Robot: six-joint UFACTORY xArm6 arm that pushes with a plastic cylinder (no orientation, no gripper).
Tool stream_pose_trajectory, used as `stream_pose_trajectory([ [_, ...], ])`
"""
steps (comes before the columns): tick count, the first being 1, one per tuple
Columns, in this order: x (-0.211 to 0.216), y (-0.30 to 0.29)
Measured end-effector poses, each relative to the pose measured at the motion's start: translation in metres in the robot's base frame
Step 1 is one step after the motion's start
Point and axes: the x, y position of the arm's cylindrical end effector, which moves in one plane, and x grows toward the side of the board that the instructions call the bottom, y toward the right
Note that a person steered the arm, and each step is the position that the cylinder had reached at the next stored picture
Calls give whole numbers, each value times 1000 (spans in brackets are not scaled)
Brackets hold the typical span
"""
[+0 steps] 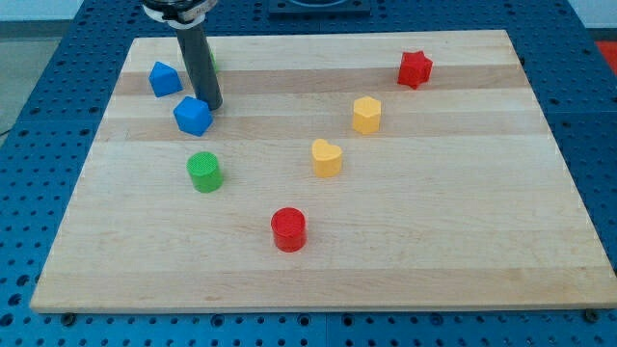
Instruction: Slide the green star top left
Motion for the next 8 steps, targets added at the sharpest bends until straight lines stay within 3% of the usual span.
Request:
stream_pose_trajectory([
  [2,-12,0],
  [3,14,-24],
  [4,13,-13],
  [5,-3,18],
  [6,-68,47],
  [8,-92,-9],
])
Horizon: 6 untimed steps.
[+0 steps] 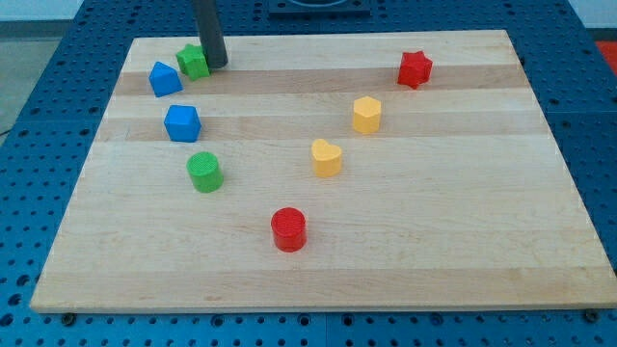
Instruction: Slide the green star top left
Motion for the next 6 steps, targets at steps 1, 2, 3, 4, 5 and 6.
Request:
stream_pose_trajectory([
  [1,-27,-28],
  [2,-52,-40],
  [3,-25,-9],
  [4,37,39],
  [5,42,24],
  [6,29,2],
])
